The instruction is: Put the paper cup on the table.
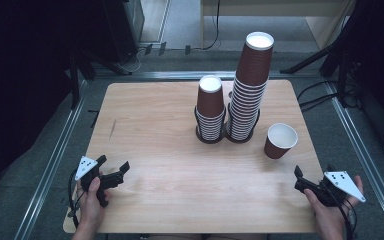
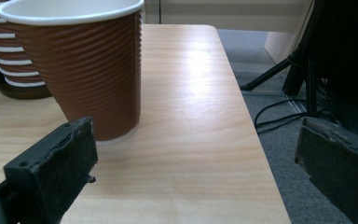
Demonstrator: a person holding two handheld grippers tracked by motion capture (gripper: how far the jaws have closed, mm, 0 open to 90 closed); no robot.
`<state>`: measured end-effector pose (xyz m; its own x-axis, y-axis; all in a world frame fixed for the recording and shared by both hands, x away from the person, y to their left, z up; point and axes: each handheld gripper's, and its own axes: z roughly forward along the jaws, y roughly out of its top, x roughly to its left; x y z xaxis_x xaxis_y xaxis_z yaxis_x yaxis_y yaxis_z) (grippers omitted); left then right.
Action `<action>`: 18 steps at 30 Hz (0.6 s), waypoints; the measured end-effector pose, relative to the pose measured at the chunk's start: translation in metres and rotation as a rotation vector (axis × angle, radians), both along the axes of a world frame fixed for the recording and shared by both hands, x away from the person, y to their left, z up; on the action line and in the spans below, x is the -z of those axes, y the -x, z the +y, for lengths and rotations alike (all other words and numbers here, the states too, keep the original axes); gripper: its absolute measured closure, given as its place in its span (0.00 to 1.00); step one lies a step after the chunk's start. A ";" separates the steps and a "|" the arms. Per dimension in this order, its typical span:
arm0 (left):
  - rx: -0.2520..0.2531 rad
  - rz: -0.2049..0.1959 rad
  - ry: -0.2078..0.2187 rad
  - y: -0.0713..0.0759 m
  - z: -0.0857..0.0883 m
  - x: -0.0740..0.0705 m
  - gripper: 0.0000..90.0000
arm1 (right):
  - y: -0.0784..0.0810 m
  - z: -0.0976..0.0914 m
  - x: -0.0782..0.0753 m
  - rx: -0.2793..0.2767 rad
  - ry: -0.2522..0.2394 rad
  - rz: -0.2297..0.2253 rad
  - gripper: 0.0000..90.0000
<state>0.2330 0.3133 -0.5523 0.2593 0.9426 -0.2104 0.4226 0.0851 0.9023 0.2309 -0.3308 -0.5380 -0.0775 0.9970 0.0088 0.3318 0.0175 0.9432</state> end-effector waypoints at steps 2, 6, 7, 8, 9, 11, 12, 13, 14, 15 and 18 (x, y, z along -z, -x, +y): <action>0.000 0.000 0.000 0.000 0.000 0.000 0.00 | 0.004 -0.002 0.001 -0.002 0.001 0.004 0.00; 0.000 0.000 -0.001 0.000 0.000 0.000 0.00 | 0.011 -0.006 0.002 -0.005 -0.004 0.006 0.00; 0.000 0.000 -0.003 0.000 0.000 0.000 0.00 | 0.013 -0.006 0.003 -0.002 -0.005 0.008 0.00; -0.001 0.000 -0.004 0.000 -0.001 0.000 0.00 | 0.014 -0.007 0.003 0.004 -0.012 0.012 0.00; 0.000 -0.001 -0.005 0.000 -0.001 0.000 0.00 | 0.015 -0.009 0.003 0.006 -0.015 0.012 0.00; 0.000 0.000 -0.004 0.000 -0.001 0.000 0.00 | 0.017 -0.011 0.003 0.011 -0.031 0.011 0.00; 0.000 0.001 -0.002 0.000 0.000 0.000 0.00 | 0.017 -0.012 0.003 0.012 -0.032 0.010 0.00; 0.001 0.003 0.000 0.000 0.000 0.000 0.00 | 0.017 -0.012 0.004 0.013 -0.032 0.010 0.00; 0.002 0.003 0.002 -0.001 0.000 0.000 0.00 | 0.017 -0.012 0.004 0.015 -0.032 0.009 0.00; 0.003 0.003 0.002 -0.001 0.000 0.000 0.00 | 0.017 -0.012 0.004 0.017 -0.031 0.009 0.00; 0.004 0.004 0.001 -0.001 0.000 0.000 0.00 | 0.017 -0.010 0.002 0.024 -0.022 0.002 0.00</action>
